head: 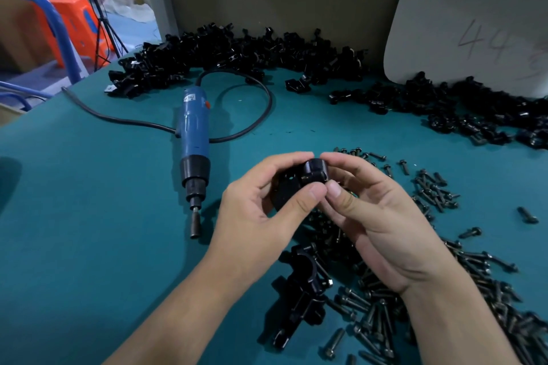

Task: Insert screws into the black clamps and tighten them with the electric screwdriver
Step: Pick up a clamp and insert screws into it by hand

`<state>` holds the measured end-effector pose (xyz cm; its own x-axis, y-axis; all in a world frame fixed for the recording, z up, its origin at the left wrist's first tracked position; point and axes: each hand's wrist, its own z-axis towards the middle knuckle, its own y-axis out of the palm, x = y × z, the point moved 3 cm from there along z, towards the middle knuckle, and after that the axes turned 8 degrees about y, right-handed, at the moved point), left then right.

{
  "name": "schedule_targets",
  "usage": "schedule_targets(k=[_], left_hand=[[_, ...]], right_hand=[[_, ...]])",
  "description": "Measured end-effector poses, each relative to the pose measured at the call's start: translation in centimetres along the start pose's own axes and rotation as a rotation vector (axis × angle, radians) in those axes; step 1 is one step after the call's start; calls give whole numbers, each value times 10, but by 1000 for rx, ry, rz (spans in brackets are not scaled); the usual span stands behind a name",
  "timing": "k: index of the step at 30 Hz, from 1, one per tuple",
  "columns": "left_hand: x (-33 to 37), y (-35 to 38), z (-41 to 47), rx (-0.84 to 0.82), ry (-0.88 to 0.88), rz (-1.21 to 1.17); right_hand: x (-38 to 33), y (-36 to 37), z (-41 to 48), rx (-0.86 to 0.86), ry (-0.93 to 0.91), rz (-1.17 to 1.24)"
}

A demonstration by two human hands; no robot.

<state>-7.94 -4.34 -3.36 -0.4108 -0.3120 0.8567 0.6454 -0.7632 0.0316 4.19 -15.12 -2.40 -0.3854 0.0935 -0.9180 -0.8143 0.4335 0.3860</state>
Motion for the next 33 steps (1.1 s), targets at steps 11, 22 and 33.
schedule_targets(k=[11,22,33], left_hand=[[-3,0,-1,8,1,80],[1,-1,-1,81,52,67],[3,0,-2,82,43,73]], right_hand=[[0,1,-2,130,47,78],[9,7,2,118,83,-27],[10,7,5,127,20,-107]])
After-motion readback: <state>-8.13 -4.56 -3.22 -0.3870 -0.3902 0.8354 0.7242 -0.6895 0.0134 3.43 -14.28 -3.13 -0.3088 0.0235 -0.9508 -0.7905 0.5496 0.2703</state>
